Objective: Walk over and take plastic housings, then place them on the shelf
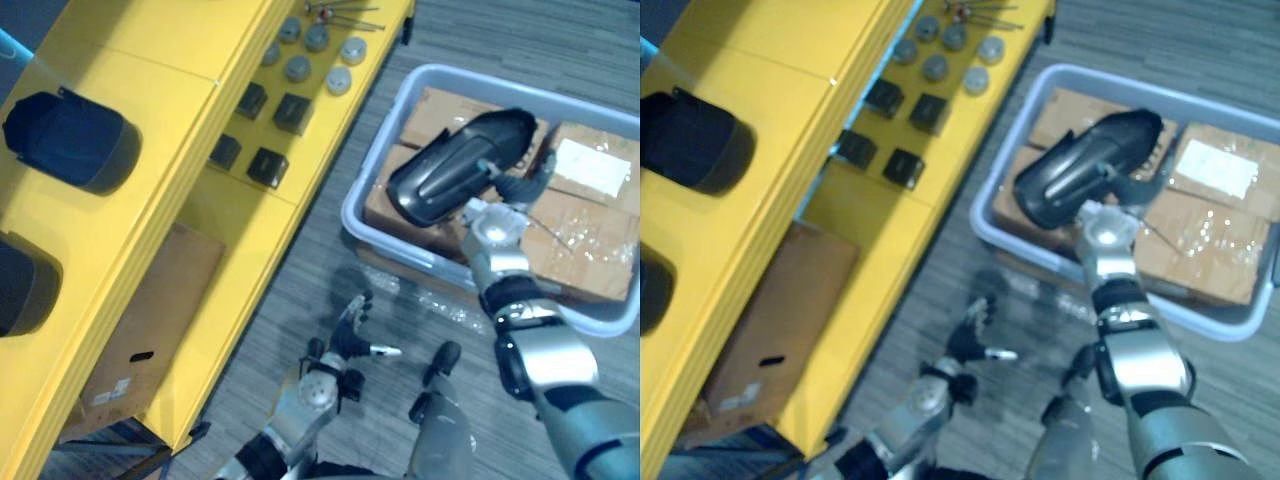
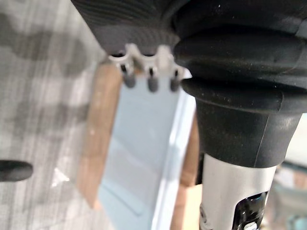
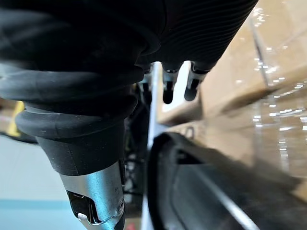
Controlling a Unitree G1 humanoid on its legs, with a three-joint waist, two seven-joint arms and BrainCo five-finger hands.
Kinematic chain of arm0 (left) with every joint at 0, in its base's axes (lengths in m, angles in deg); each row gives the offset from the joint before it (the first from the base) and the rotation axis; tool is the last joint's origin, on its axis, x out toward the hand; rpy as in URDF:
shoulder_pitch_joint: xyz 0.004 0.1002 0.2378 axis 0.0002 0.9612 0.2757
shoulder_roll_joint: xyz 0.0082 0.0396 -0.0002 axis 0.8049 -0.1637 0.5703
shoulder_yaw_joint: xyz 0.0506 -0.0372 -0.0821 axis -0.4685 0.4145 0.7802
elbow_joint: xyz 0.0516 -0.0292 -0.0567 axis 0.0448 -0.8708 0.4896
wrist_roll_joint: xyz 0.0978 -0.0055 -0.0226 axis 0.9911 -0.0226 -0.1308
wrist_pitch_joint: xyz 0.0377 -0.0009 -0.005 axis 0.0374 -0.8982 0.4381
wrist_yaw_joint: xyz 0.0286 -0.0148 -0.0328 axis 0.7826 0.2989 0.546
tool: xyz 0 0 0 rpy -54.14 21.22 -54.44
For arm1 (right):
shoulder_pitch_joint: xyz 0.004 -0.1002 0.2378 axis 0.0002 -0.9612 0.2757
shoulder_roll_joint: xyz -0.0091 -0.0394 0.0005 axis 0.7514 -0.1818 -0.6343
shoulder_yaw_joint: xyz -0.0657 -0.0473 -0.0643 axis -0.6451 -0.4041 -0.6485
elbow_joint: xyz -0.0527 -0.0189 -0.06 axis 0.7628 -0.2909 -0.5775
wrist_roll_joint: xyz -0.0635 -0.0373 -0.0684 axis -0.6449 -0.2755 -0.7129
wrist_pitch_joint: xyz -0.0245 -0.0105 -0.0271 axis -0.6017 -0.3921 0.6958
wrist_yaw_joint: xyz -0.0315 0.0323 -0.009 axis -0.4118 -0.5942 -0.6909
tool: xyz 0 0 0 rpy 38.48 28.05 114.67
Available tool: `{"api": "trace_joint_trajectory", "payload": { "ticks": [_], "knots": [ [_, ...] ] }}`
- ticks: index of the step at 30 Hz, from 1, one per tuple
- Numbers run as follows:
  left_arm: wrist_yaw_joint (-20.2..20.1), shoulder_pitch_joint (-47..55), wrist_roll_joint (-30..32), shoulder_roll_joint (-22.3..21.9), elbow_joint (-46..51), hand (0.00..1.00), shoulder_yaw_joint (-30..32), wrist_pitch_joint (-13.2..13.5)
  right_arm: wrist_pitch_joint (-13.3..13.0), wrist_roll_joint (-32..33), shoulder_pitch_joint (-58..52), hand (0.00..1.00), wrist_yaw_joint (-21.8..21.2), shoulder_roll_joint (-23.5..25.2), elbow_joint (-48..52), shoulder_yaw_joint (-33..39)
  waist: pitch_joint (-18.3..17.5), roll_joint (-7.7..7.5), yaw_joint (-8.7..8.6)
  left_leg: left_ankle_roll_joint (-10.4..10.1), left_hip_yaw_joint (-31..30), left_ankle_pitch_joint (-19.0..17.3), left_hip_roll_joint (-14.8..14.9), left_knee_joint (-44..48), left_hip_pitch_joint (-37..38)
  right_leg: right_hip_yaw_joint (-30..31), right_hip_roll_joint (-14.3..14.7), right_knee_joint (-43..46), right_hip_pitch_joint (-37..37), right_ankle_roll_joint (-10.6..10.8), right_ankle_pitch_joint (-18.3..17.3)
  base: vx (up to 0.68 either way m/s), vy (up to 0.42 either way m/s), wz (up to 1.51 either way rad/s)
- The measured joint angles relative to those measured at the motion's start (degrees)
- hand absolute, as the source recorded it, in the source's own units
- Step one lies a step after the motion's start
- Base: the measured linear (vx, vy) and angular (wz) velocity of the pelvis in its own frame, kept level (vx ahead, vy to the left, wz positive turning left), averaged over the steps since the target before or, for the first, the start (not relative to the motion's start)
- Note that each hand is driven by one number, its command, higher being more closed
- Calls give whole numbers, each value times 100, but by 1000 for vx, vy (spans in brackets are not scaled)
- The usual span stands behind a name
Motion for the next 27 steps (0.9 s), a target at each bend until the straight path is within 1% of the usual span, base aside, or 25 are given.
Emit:
{"api": "trace_joint_trajectory", "payload": {
  "ticks": [3, 6, 8, 9, 10, 11, 13, 15, 20, 22, 23, 25, 26, 27],
  "knots": [
    [63, -6, -35, 18, 0, 0, 1, 1, 66, 3, 0, 0, 20, 1, 7, -11, 0, 1, 0, 0, -4, 0, 0, 4, 1, -4, -1, 2, 4, 0, 0, -9, 45, 1],
    [93, -12, -43, 20, 0, 0, -1, 2, 291, 74, 2, 0, 35, 0, -47, -20, 2, 4, 1, 0, -10, 0, -1, 3, 1, -14, -2, 2, 9, 2, -2, -10, 45, 2],
    [111, -23, -156, 2, -2, 0, -20, 0, 483, 314, 10, 0, 40, -15, -323, -44, 33, 102, -3, 0, -95, 0, -16, 13, 5, -125, -11, 2, 91, 4, -30, -9, 49, 15],
    [111, -20, -180, -5, -3, 0, -24, 1, 531, 384, 18, 0, 42, -16, -432, -44, 30, 133, 4, -1, -107, 0, -18, 12, 5, -138, -11, 4, 101, 2, -36, -8, 55, 13],
    [110, -21, -211, -13, -12, 0, -46, 0, 613, 482, 48, 0, 42, -16, -631, -53, 32, 198, 24, -1, -119, 0, -21, 11, 3, -147, -15, 10, 105, 5, -42, -5, 60, 6],
    [108, -21, -220, -14, -32, 0, -87, 0, 638, 514, 109, 0, 81, -24, -749, -111, 32, 264, 32, -1, -126, 1, -30, 7, 1, -156, -24, 15, 106, 10, -46, 1, 51, 4],
    [105, -40, -248, -44, -179, 0, -169, 0, 689, 536, 337, 0, 122, -74, -953, -140, 24, 329, 34, 7, -131, 6, -49, -2, 1, -166, -42, 21, 105, 14, -47, 2, 57, 4],
    [103, -41, -260, -105, -235, 0, -222, -11, 757, 639, 495, 0, 105, -162, -1127, -134, 21, 341, 41, 15, -146, 21, -75, -26, 0, -193, -69, 29, 105, 24, -54, -1, 59, 6],
    [99, -169, -277, -222, -371, 0, -298, 6, 988, 637, 618, 0, 74, -362, -1424, -115, 23, 359, 175, 21, -201, 23, -123, -7, -28, -258, -132, 113, 105, 51, -101, -8, 62, 8],
    [100, -233, -428, -219, -417, 0, -398, 6, 1111, 637, 756, 0, 19, -528, -1542, -106, 36, 447, 174, 36, -300, 18, -165, 76, -129, -349, -174, 167, 102, 26, -153, -35, 91, 23],
    [100, -240, -453, -222, -427, 0, -407, 6, 1178, 637, 820, 100, 15, -607, -1603, -106, 24, 509, 199, 53, -333, 7, -176, 130, -190, -393, -192, 199, 88, 43, -167, -46, 115, 17],
    [101, -240, -485, -207, -440, 0, -400, 10, 1308, 637, 915, 100, 3, -720, -1711, -104, 19, 516, 268, 58, -340, 5, -193, 146, -208, -400, -208, 206, 74, 48, -176, -35, 87, 6],
    [99, -240, -491, -196, -469, 0, -396, 13, 1455, 638, 936, 100, -6, -785, -1739, -90, 19, 517, 328, 62, -353, 1, -197, 155, -217, -409, -214, 222, 74, 58, -198, -25, 57, 4],
    [99, -238, -491, -192, -484, 0, -393, 15, 1533, 638, 947, 100, -14, -833, -1759, -81, 19, 517, 339, 63, -375, -2, -207, 157, -230, -429, -222, 235, 74, 54, -209, -32, 74, 16]
  ]
}}
